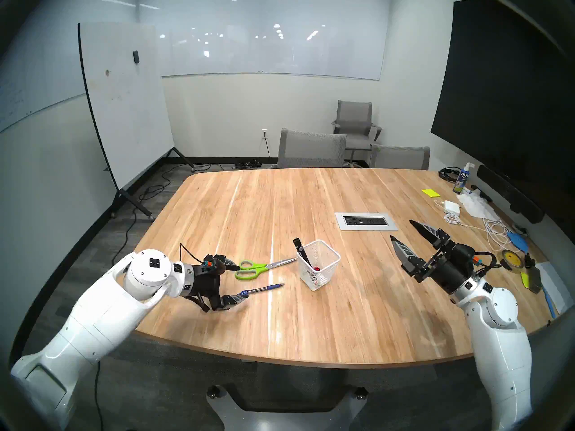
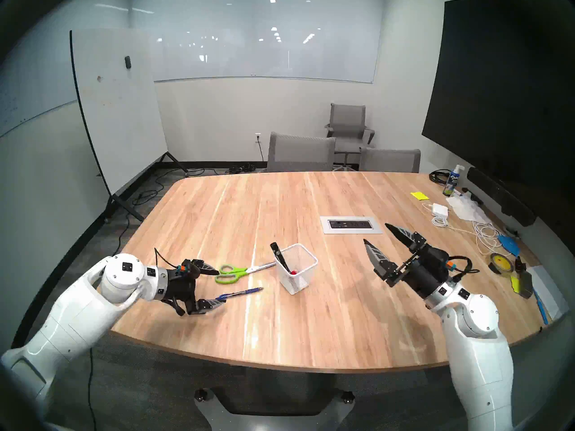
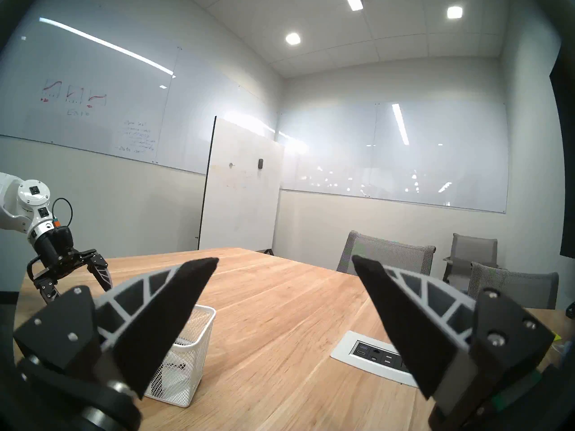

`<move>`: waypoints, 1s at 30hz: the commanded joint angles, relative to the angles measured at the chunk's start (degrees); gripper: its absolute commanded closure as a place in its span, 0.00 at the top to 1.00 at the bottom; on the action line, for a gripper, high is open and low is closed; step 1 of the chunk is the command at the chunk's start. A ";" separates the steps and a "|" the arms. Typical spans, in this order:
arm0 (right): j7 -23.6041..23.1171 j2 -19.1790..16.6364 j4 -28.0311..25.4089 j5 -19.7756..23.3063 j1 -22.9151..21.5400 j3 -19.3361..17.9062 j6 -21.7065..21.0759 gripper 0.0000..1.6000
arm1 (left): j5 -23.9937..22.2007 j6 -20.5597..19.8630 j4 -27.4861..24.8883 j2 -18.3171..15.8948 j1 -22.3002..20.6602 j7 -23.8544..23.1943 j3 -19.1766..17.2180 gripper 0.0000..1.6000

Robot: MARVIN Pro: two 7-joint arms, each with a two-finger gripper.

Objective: Place the pen, the marker, and the scissors into the pen holder

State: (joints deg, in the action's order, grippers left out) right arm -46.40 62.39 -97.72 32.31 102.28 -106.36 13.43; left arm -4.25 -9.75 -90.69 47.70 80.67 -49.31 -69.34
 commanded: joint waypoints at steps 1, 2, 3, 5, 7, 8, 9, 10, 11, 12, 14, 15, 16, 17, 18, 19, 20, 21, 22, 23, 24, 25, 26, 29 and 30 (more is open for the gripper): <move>0.01 0.06 -0.82 0.24 -0.43 -0.13 0.22 1.00 | -0.20 -0.49 -3.15 -0.52 1.49 -0.07 0.02 1.00; 0.01 0.06 -0.82 0.24 -0.43 -0.13 0.22 1.00 | -0.24 -0.67 -3.75 -0.68 1.75 -0.12 -0.07 1.00; 0.01 0.06 -0.81 0.24 -0.43 -0.13 0.22 1.00 | -0.25 -0.94 -4.49 -0.90 2.04 -0.15 -0.17 1.00; 0.01 0.06 -0.81 0.24 -0.43 -0.13 0.22 1.00 | -0.31 -1.36 -5.45 -1.17 2.61 -0.20 -0.37 1.00; 0.01 0.06 -0.82 0.24 -0.43 -0.13 0.22 1.00 | -0.17 -1.50 -6.02 -1.34 3.27 0.03 -0.39 1.00; 0.01 0.06 -0.82 0.24 -0.43 -0.13 0.22 1.00 | -0.17 -1.50 -6.02 -1.34 3.27 0.03 -0.39 1.00; 0.01 0.06 -0.82 0.24 -0.43 -0.13 0.22 1.00 | -0.15 -1.57 -6.30 -1.41 3.63 0.19 -0.43 1.00; 0.01 0.06 -0.82 0.24 -0.43 -0.13 0.22 1.00 | -0.24 -1.72 -6.73 -1.50 4.39 0.36 -0.49 1.00; 0.01 0.06 -0.82 0.24 -0.43 -0.13 0.22 1.00 | -0.15 -1.61 -6.77 -1.49 4.76 0.55 -0.46 1.00; 0.01 0.06 -0.82 0.24 -0.43 -0.13 0.22 1.00 | -0.16 -1.84 -6.69 -1.44 4.95 0.52 -0.38 1.00; 0.01 0.06 -0.82 0.24 -0.43 -0.13 0.22 1.00 | 0.01 -1.59 -6.48 -1.35 5.17 0.77 -0.26 1.00; 0.01 0.06 -0.82 0.24 -0.43 -0.13 0.22 1.00 | -0.12 -1.65 -6.29 -1.25 5.28 0.80 -0.23 1.00; 0.01 0.06 -0.82 0.24 -0.43 -0.13 0.22 1.00 | -0.09 -1.51 -5.99 -1.11 5.34 0.93 -0.13 1.00; 0.01 0.06 -0.82 0.24 -0.43 -0.13 0.22 1.00 | -0.05 -1.41 -5.71 -0.96 5.37 1.11 -0.04 1.00; 0.01 0.06 -0.82 0.24 -0.43 -0.13 0.22 1.00 | -0.18 -1.25 -5.05 -0.59 5.30 1.28 0.11 1.00; 0.01 0.06 -0.82 0.24 -0.43 -0.13 0.22 1.00 | -0.28 -1.32 -4.70 -0.32 5.18 1.42 0.16 1.00; 0.01 0.06 -0.82 0.24 -0.43 -0.13 0.22 1.00 | -0.29 -1.23 -4.38 -0.15 4.97 1.42 0.29 1.00; 0.01 0.06 -0.82 0.24 -0.43 -0.13 0.22 1.00 | -0.26 -1.14 -3.95 0.09 4.70 1.42 0.44 1.00; 0.01 0.06 -0.82 0.24 -0.43 -0.13 0.22 1.00 | -0.26 -1.14 -3.95 0.09 4.70 1.42 0.44 1.00; 0.01 0.06 -0.82 0.24 -0.43 -0.13 0.22 1.00 | -0.22 -1.09 -3.67 0.26 4.50 1.41 0.55 1.00; 0.01 0.06 -0.82 0.24 -0.43 -0.13 0.22 1.00 | -0.34 -1.11 -3.34 0.45 4.30 1.31 0.62 1.00; 0.01 0.06 -0.82 0.24 -0.43 -0.13 0.22 1.00 | -0.30 -1.04 -3.11 0.56 4.12 1.28 0.73 1.00; 0.01 0.06 -0.82 0.24 -0.43 -0.13 0.22 1.00 | -0.32 -1.13 -2.83 0.73 3.87 1.19 0.85 1.00; 0.01 0.06 -0.82 0.24 -0.43 -0.13 0.22 1.00 | -0.44 -1.16 -1.90 1.29 3.21 0.98 1.22 1.00; 0.01 0.06 -0.82 0.24 -0.43 -0.13 0.22 1.00 | -0.51 -1.16 -1.50 1.50 2.95 0.85 1.40 1.00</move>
State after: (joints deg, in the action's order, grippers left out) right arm -46.40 62.39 -97.72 32.31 102.28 -106.36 13.43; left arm -4.51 -11.08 -93.22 47.64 85.54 -47.88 -68.55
